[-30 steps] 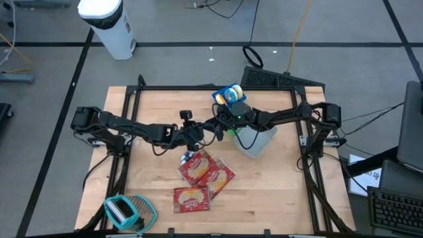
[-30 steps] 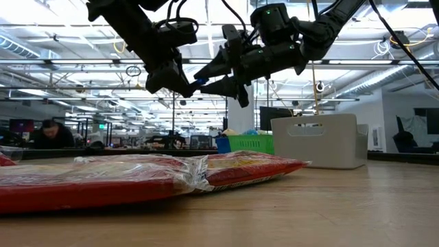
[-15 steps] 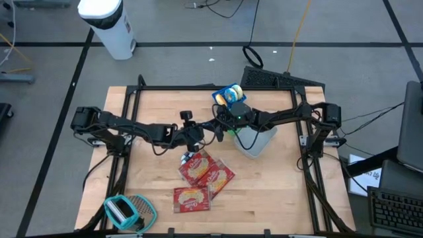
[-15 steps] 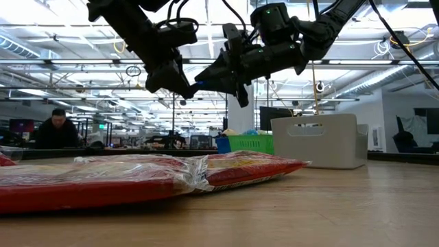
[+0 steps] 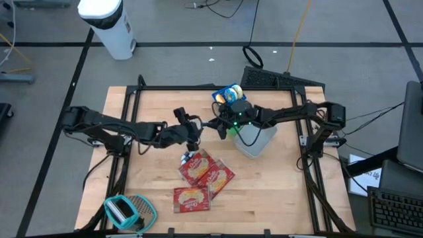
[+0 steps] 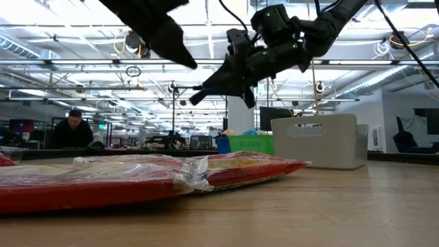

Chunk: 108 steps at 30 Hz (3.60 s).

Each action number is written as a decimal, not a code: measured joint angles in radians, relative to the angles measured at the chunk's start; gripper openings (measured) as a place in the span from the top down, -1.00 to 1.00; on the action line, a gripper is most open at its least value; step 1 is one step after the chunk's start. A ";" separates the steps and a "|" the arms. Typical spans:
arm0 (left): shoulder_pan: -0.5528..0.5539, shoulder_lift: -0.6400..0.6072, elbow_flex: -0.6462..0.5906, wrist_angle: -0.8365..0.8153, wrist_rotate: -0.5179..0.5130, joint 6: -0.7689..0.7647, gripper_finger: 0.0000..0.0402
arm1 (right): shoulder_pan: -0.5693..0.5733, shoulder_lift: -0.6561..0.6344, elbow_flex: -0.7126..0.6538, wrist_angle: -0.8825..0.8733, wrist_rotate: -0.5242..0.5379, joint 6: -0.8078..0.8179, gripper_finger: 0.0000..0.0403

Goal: Pick & Place Food Item
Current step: Put the large blue food coloring bottle into the green bin, then put the small brown food coloring bottle into the green bin

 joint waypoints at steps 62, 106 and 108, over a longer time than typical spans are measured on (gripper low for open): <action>0.043 0.093 -0.161 -0.115 0.404 -0.323 -0.30 | -0.077 -0.243 -0.135 -0.382 0.314 -0.199 -0.13; 0.075 0.298 -0.122 -0.031 0.148 -0.050 0.63 | -0.055 -0.243 -0.135 -0.362 0.314 -0.117 -0.10; 0.070 0.296 -0.093 0.000 0.068 0.013 0.61 | -0.041 -0.243 -0.135 -0.345 0.313 -0.093 -0.10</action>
